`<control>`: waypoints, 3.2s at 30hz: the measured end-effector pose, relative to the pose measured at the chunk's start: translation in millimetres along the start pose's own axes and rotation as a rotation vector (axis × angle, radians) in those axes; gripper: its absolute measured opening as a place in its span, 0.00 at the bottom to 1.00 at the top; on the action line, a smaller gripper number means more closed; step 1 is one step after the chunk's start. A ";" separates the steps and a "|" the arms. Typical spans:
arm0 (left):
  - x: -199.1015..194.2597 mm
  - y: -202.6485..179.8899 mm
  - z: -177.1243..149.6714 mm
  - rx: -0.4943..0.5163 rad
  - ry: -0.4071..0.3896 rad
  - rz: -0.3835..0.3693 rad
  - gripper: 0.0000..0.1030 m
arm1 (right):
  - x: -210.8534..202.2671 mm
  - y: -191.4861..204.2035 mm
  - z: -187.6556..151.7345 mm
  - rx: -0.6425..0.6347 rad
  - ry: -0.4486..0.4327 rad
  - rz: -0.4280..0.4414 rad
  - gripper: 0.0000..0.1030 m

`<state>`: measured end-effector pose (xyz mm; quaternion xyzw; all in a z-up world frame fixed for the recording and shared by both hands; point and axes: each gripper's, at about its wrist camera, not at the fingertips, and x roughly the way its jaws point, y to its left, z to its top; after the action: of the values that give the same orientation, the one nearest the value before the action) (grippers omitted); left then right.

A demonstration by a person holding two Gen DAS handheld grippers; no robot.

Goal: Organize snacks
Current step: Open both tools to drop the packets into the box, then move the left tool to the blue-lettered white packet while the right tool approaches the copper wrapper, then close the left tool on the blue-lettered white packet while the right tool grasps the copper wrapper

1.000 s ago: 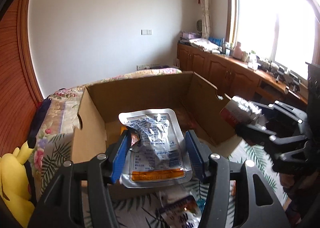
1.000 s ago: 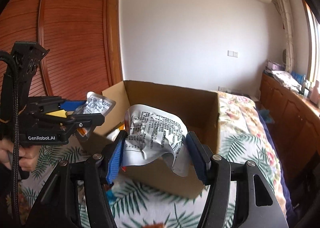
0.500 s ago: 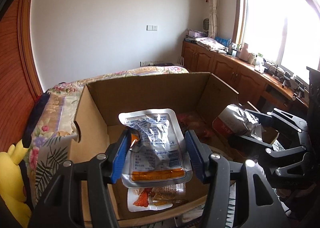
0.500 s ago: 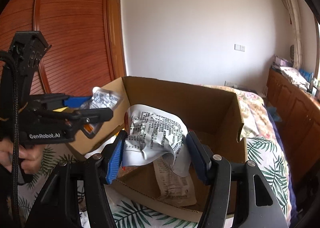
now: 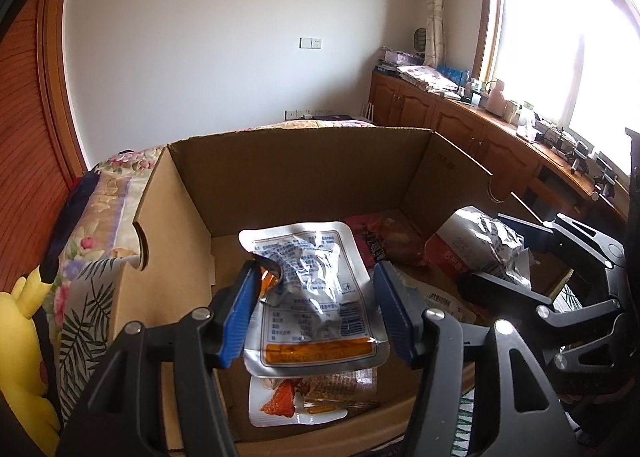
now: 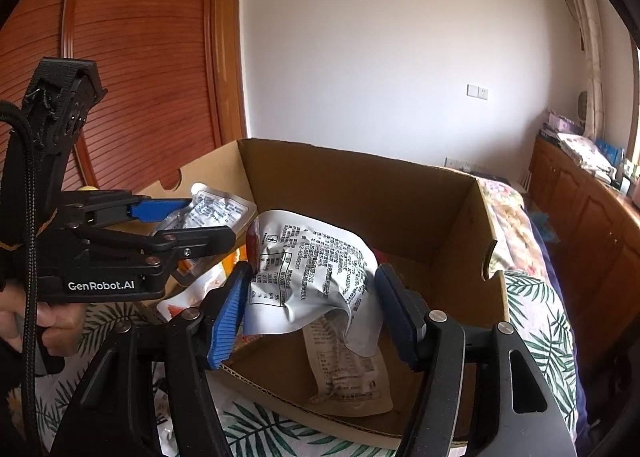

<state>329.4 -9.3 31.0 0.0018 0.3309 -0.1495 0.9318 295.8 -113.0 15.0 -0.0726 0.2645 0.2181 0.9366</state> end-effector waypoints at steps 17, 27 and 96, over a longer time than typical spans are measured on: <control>-22.6 -8.1 -7.4 0.026 -0.021 0.015 0.61 | -11.9 4.3 -3.4 0.001 -0.014 -0.011 0.68; -66.2 -29.6 -12.8 0.061 -0.059 0.023 0.61 | -60.8 9.0 -13.1 0.020 -0.054 -0.022 0.68; -35.3 -42.7 -135.7 -0.097 0.167 -0.071 0.62 | -49.7 2.4 -149.2 -0.024 0.305 -0.013 0.37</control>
<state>207.9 -26.5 -49.1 -0.0425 0.4139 -0.1658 0.8941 187.5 -166.7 -85.6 -0.1178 0.4006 0.2017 0.8860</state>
